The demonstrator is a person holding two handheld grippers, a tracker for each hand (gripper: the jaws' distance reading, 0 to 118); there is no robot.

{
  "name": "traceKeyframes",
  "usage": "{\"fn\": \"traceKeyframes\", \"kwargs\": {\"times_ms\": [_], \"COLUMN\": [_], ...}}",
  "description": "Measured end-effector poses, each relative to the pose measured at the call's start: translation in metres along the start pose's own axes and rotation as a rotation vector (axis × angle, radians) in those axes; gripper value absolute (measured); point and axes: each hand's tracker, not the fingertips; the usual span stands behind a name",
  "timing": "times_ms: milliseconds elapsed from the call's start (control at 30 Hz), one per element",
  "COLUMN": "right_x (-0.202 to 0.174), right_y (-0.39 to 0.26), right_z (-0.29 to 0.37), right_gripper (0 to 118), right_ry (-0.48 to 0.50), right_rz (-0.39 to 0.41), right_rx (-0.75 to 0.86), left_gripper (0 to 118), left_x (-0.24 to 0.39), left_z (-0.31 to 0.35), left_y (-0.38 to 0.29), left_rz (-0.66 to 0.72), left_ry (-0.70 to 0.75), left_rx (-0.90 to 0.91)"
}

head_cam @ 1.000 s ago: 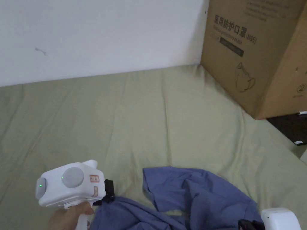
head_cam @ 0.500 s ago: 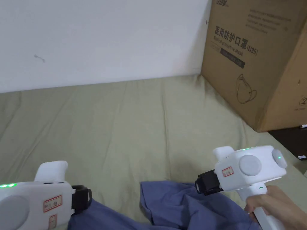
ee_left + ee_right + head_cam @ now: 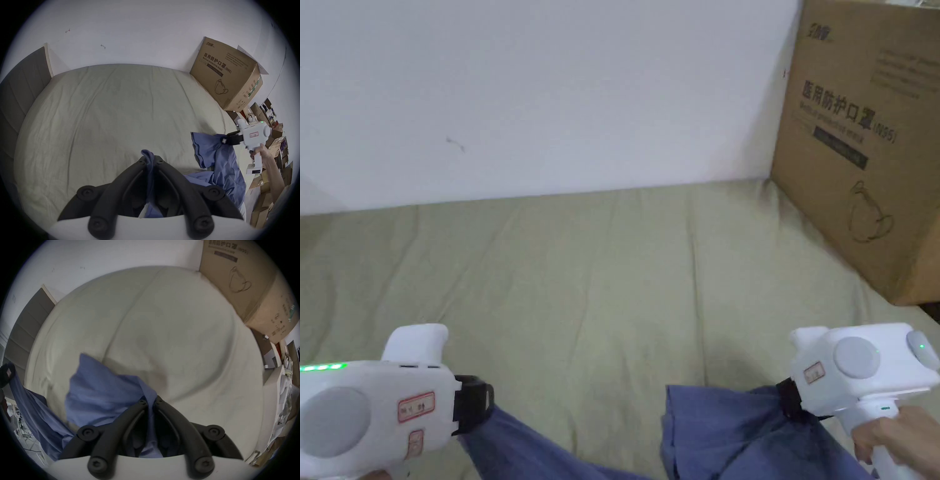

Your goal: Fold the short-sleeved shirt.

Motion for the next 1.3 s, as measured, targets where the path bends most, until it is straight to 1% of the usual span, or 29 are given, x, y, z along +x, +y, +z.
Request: {"fn": "traceKeyframes", "kwargs": {"times_ms": [100,133,167,233,300,367,467,533,600,667,733,800,867,900,967,1000,1100,1200,1233,1300], "right_x": [0.013,0.016,0.019,0.02,0.025,0.029,0.029,0.021,0.008,-0.001,-0.009,-0.017,-0.025,-0.027,-0.034,-0.039,-0.046,-0.054,-0.056,-0.06], "right_y": [0.026,0.034,0.043,0.054,0.071,0.088,0.118,0.138,0.163,0.189,0.207,0.228,0.238,0.246,0.252,0.255,0.256,0.255,0.254,0.258], "right_z": [0.058,0.075,0.099,0.149,0.196,0.233,0.284,0.313,0.342,0.364,0.385,0.403,0.421,0.428,0.442,0.449,0.457,0.457,0.454,0.436], "right_gripper": [3,2,2,2,2,2,2,2,3,2,2,2,2,2,2,2,2,2,2,2], "right_ry": [-0.007,-0.008,-0.03,-0.049,-0.074,-0.064,-0.008,-0.014,-0.037,-0.033,0.016,0.065,0.093,0.087,0.093,0.088,0.081,0.058,0.061,0.038], "right_rz": [-0.028,-0.033,-0.038,-0.027,-0.042,-0.07,-0.123,-0.099,-0.081,-0.114,-0.162,-0.207,-0.227,-0.235,-0.227,-0.226,-0.212,-0.197,-0.18,-0.146], "right_rx": [0.1,0.133,0.175,0.256,0.319,0.374,0.43,0.448,0.51,0.557,0.611,0.657,0.702,0.701,0.725,0.724,0.746,0.763,0.778,0.749], "left_gripper": [4,4,4,4,4,4,4,4,4,4,4,4,4,4,4,4,4,4,4,4], "left_x": [-0.015,-0.02,-0.022,-0.027,-0.033,-0.039,-0.044,-0.044,-0.046,-0.045,-0.044,-0.048,-0.051,-0.053,-0.056,-0.058,-0.062,-0.068,-0.069,-0.074], "left_z": [0.024,0.031,0.044,0.066,0.092,0.114,0.14,0.156,0.173,0.19,0.201,0.213,0.224,0.228,0.235,0.235,0.236,0.229,0.224,0.202], "left_y": [0.024,0.031,0.04,0.057,0.076,0.094,0.127,0.154,0.184,0.212,0.235,0.256,0.269,0.277,0.284,0.289,0.293,0.285,0.282,0.278], "left_rz": [0.002,0.007,0.021,0.02,0.018,0.064,0.05,0.045,0.049,0.053,0.038,0.059,0.055,0.047,0.052,0.021,-0.013,-0.009,0.005,-0.013], "left_ry": [0.082,0.091,0.097,0.107,0.113,0.073,0.106,0.125,0.08,0.13,0.183,0.209,0.236,0.248,0.276,0.287,0.308,0.289,0.284,0.32], "left_rx": [0.067,0.083,0.1,0.137,0.183,0.241,0.284,0.299,0.355,0.427,0.47,0.498,0.55,0.562,0.602,0.589,0.614,0.649,0.676,0.634]}}
